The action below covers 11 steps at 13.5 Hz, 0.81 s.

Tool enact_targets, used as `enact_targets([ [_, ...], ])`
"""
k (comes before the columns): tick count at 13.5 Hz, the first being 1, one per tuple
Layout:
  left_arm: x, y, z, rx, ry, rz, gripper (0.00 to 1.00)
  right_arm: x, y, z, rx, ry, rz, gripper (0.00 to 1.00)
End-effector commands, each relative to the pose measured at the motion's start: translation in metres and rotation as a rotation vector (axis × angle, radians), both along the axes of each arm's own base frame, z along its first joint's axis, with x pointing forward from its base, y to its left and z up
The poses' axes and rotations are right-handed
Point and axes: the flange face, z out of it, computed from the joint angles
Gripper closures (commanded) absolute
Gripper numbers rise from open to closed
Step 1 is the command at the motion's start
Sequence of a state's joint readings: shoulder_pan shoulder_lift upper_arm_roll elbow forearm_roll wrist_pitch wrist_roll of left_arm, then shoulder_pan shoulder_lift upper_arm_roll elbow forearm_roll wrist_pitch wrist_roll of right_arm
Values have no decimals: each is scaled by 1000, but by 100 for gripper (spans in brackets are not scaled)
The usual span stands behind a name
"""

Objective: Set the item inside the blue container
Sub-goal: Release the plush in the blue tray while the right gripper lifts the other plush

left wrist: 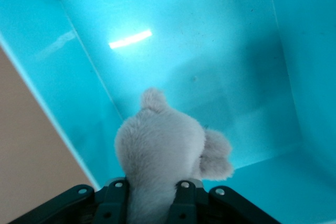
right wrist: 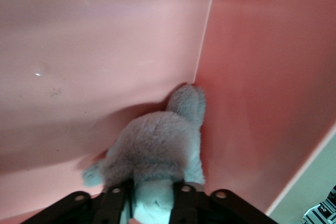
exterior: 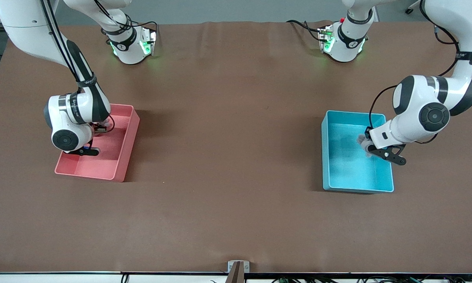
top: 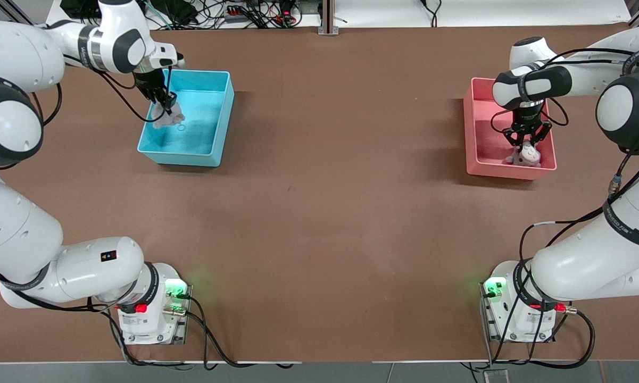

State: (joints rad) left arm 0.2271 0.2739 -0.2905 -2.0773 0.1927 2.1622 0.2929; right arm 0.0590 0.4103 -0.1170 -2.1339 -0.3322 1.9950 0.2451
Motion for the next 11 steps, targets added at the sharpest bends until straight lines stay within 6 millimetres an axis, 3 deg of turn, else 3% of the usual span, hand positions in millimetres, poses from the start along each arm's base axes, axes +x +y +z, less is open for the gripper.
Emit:
enact_targets([
  [1,4,0,-16,0,-1,-10,73,-1,-5,1,-13,-7,-7,100],
  [4,7,2,-39,36,13,-64,68,0,-6,2,-14,-11,-7,100],
  [6,8,10,-42,64,9,-46,68,3,-7,6,-17,-13,-9,100],
  [8,8,6,-40,69,6,-26,68,15,-7,21,-35,1,-18,100],
  [9,8,4,-38,78,1,16,64,22,-4,31,-45,8,-21,100],
  [11,5,-3,-34,103,3,105,43,34,-1,48,-56,13,-23,100],
])
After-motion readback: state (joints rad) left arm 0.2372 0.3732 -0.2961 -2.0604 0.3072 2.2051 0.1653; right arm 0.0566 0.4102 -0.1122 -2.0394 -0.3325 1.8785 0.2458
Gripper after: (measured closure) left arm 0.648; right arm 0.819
